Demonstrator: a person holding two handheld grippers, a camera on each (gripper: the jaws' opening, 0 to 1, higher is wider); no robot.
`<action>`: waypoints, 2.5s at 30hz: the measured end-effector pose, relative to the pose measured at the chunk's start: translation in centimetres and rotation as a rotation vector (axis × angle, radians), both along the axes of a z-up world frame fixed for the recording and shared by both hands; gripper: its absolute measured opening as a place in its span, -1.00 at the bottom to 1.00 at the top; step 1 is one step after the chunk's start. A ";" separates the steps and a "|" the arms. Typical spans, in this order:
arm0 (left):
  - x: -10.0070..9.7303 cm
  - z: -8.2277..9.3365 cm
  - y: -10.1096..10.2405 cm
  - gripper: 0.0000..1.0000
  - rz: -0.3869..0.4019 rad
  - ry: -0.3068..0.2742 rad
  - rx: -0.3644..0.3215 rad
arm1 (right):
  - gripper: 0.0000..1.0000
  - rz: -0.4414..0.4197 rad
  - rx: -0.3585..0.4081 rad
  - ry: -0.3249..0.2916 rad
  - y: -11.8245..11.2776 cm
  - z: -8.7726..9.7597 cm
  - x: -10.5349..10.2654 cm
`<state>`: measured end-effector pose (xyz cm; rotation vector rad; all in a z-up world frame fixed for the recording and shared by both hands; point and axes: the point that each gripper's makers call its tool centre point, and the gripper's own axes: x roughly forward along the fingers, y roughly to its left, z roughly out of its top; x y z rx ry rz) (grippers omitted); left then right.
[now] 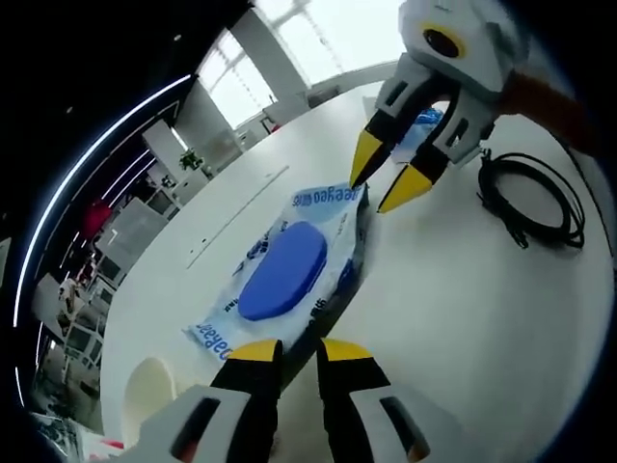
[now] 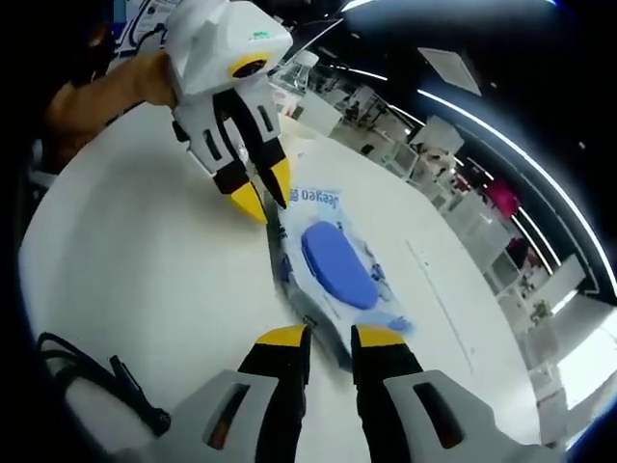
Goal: Arrange the tabletop items into an orderly group along one side of the table until the central work area is clear of visible clutter.
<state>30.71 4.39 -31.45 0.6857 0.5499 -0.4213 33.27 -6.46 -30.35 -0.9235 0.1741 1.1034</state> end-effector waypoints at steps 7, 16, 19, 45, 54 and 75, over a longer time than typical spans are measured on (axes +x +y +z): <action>0.3 -0.4 0.2 -0.74 0.006 0.008 -0.003 | -0.75 0.008 -0.031 -0.017 0.3 -0.6 0.6; 0.6 -0.6 0.6 -0.90 0.021 0.009 0.020 | -0.94 0.012 -0.056 -0.056 0.6 -1.2 0.6; 0.6 -0.6 0.6 -0.92 0.021 0.010 0.024 | -0.99 0.014 -0.055 -0.059 0.6 -1.2 0.6; 0.1 4.0 -0.3 -1.00 0.021 -0.139 -0.025 | -1.00 -0.034 0.086 -0.214 -0.1 4.3 0.3; -0.3 5.8 -0.4 -1.00 0.018 -0.181 -0.028 | -1.00 -0.042 0.103 -0.269 -0.3 6.4 0.6; -1.8 8.7 -3.7 -1.00 -0.054 -0.225 0.000 | -1.00 -0.081 0.119 -0.328 -3.3 9.2 -1.3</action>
